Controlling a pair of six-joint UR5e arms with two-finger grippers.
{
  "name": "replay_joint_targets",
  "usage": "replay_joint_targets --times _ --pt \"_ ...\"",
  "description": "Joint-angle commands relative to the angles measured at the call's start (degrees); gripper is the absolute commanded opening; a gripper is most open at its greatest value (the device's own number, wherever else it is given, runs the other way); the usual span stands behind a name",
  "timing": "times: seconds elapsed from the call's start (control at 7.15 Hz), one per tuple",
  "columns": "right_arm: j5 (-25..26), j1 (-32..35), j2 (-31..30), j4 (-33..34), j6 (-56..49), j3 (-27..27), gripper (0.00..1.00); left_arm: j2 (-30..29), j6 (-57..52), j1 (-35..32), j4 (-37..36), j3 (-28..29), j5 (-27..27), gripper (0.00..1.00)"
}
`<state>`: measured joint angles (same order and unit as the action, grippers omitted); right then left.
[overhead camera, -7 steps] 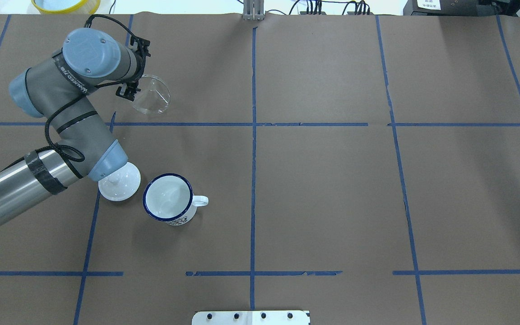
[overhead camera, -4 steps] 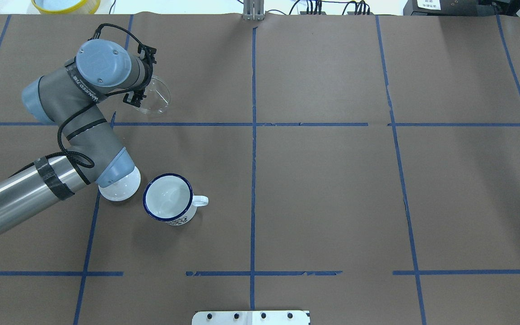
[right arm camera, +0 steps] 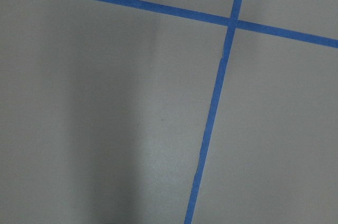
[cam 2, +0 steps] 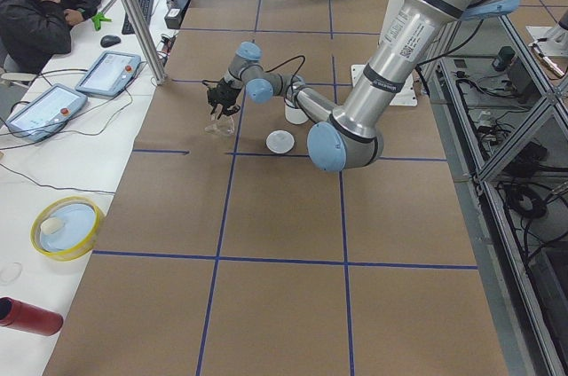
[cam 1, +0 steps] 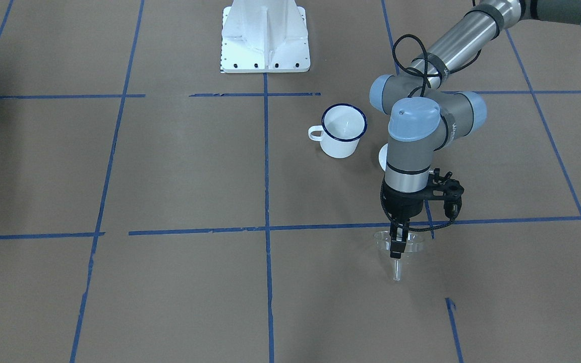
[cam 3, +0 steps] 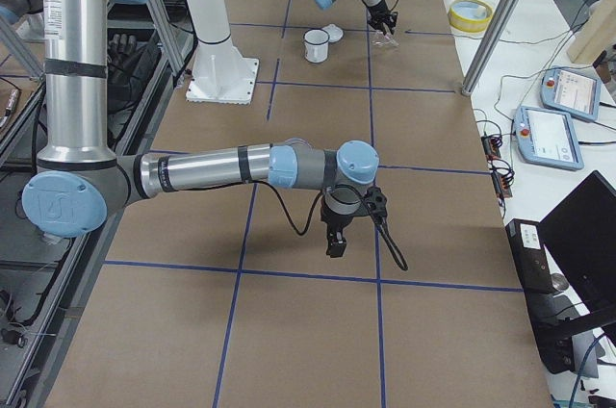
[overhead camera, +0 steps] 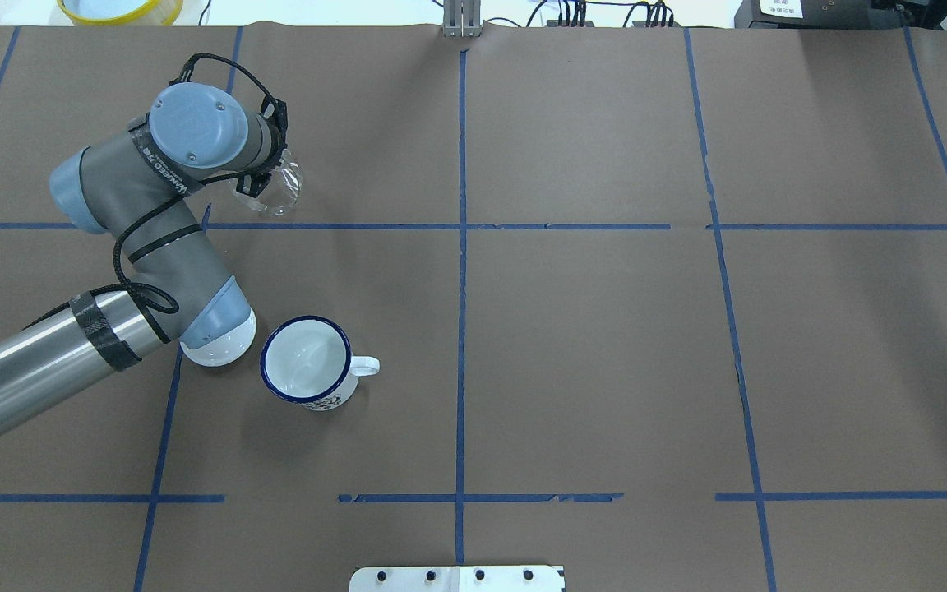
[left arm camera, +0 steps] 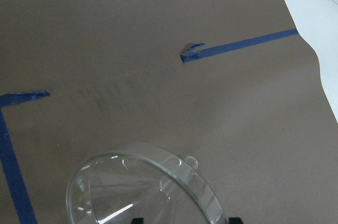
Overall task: Place funnel on cup
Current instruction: 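Lift the glass funnel and carry it over the white mug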
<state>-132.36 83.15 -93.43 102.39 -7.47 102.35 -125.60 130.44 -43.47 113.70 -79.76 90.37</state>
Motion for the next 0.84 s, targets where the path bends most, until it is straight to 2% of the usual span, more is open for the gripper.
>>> replay_joint_targets --times 0.0,0.14,0.28,0.42,0.7 --pt "0.00 0.00 0.00 0.00 0.00 0.04 1.00 -0.09 -0.10 -0.47 1.09 -1.09 0.51 0.00" --pt "0.00 0.00 0.00 0.00 0.00 0.04 1.00 -0.09 -0.88 -1.95 0.56 -3.45 1.21 0.00" --pt "0.00 0.00 0.00 0.00 0.00 -0.05 1.00 0.70 -3.50 -4.75 -0.49 -7.13 6.44 0.00" --pt "0.00 0.00 0.00 0.00 0.00 0.04 1.00 1.23 -8.83 -6.43 -5.19 -11.86 10.06 0.00" --pt "0.00 0.00 0.00 0.00 0.00 0.04 1.00 1.49 -20.35 -6.54 -20.81 -24.16 14.90 0.00"
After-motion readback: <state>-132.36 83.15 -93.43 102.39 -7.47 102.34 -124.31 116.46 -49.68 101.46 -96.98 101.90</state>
